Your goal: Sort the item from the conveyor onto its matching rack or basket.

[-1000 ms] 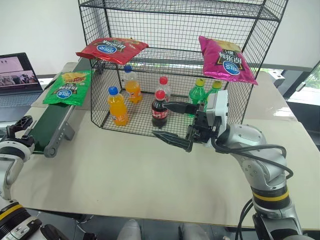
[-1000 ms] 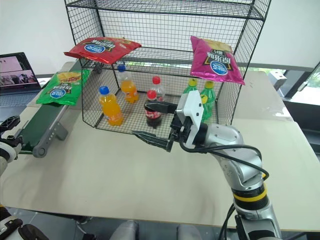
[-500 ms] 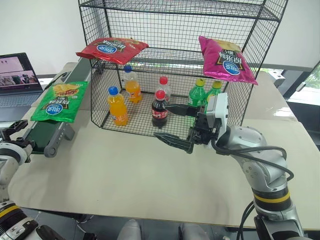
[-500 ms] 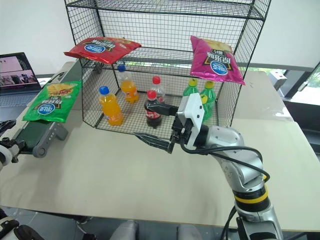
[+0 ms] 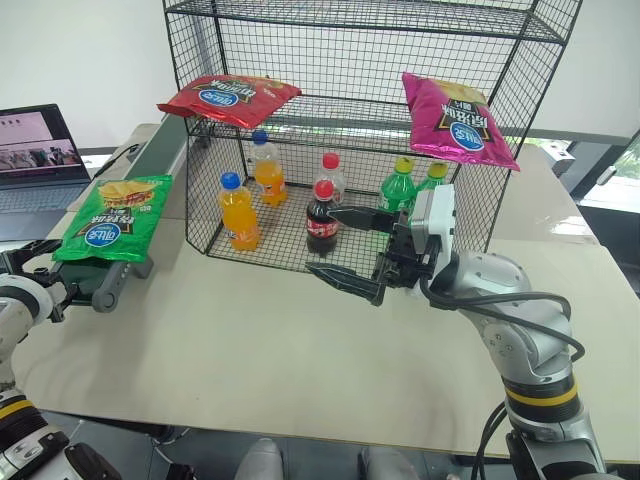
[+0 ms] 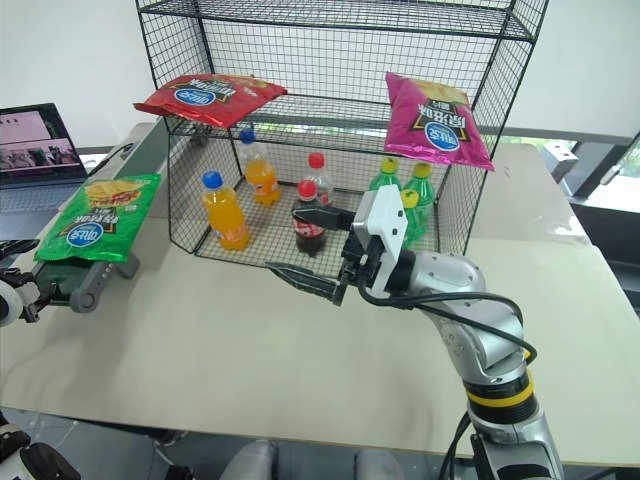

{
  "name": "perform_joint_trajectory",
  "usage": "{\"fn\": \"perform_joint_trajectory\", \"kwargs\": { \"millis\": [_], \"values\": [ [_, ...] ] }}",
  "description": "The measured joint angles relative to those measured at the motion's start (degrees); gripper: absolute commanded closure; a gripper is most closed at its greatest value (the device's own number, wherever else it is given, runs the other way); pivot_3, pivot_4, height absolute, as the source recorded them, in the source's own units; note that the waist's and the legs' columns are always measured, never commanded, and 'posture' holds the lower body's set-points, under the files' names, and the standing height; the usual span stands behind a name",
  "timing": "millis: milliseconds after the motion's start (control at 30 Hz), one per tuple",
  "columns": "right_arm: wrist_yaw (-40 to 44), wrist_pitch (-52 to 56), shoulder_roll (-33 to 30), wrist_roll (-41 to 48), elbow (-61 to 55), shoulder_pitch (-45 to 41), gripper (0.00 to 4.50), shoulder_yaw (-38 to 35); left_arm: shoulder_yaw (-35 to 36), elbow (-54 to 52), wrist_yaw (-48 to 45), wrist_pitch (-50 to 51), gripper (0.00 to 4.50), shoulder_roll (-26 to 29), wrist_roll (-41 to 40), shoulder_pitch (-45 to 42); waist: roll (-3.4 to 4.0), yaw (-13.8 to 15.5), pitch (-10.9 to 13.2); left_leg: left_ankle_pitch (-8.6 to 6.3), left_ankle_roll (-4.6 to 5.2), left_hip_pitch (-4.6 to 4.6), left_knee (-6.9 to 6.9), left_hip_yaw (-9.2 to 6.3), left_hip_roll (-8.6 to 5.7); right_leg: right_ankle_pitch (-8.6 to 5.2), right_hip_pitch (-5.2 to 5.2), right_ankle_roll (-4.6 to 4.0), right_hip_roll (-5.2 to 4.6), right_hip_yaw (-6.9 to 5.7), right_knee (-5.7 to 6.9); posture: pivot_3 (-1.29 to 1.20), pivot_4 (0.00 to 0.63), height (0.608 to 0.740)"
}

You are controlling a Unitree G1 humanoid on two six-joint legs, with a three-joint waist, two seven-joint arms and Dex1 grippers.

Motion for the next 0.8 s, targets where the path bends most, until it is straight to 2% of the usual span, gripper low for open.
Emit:
{"fn": "perform_joint_trajectory", "kwargs": {
  "millis": [800],
  "values": [
    [-1.09,0.00,-0.25,-0.38,-1.30,0.48,0.00,0.00,-2.73,1.16,-2.16,-0.93,0.04,0.20,-1.25,-1.26,0.04,0.40,0.01,0.04,-0.07,-0.06,-0.01,0.00,0.00,0.00,-0.04,0.00,0.00,-0.01,-0.05,0.00,0.150,0.740]
  ]
}}
